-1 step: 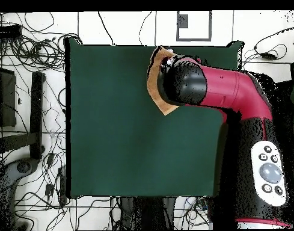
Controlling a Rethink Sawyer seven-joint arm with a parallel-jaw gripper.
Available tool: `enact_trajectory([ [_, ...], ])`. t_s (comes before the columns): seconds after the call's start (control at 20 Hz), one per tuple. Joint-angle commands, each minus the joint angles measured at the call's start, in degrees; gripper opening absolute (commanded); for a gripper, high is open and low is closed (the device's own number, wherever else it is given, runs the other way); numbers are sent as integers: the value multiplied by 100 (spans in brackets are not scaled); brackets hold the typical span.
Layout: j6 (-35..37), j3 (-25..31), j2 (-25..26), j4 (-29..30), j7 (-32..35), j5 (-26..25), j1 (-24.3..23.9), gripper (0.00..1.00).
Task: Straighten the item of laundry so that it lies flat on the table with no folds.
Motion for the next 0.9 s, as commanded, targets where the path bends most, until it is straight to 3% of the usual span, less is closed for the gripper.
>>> enact_trajectory([
  [0.05,418,-1,-27,1092,678,108,203,0],
  [0.65,235,35,-246,1506,653,121,141,0],
  [0.9,168,64,-588,1925,653,186,101,0],
])
